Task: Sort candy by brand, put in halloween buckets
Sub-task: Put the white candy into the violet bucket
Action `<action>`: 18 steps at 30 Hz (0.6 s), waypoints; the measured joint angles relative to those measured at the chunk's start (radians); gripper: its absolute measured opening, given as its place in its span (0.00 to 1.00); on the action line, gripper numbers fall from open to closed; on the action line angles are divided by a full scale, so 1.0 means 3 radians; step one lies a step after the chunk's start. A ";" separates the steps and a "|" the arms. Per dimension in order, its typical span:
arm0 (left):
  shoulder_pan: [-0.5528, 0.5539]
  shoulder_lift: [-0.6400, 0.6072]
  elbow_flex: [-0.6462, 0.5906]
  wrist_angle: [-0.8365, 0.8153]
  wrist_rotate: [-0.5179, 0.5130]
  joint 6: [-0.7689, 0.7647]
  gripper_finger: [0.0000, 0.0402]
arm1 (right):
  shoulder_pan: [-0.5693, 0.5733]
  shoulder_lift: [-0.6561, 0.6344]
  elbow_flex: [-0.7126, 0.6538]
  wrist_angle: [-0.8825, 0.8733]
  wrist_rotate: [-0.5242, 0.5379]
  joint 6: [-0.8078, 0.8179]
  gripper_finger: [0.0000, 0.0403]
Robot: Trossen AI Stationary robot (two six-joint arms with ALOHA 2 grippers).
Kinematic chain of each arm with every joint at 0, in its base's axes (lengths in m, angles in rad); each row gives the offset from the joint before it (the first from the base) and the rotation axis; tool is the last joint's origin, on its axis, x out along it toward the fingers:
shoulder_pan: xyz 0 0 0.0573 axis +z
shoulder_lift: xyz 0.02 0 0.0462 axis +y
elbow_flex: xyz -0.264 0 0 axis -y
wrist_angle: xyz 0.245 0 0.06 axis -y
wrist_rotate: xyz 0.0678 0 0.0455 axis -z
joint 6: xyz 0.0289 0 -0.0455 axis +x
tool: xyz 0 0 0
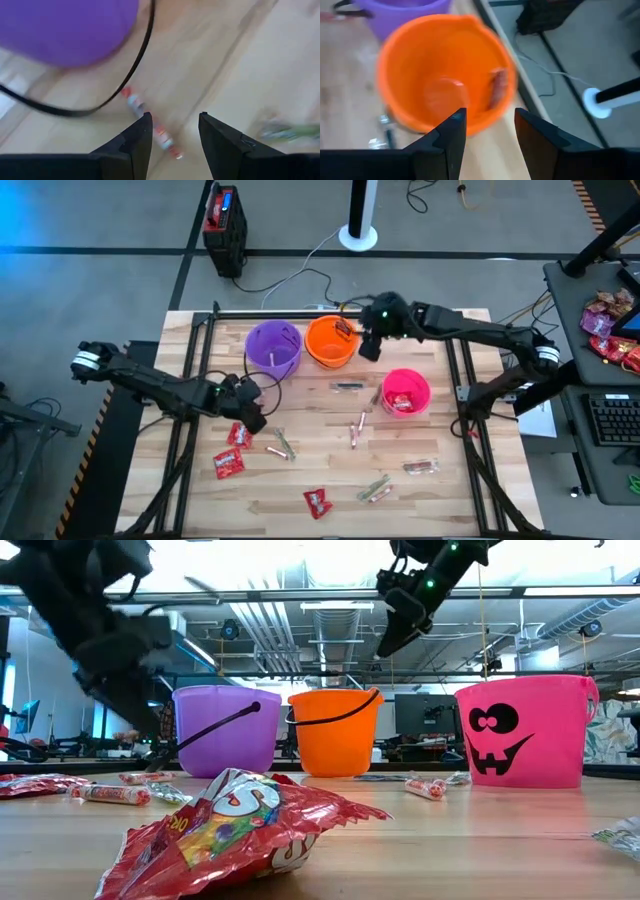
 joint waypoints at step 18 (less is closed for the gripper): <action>-0.0011 -0.0002 -0.0077 0.0547 -0.0036 -0.0437 0.36 | -0.1405 0.0003 0.0161 0.0558 -0.1020 0.0858 0.40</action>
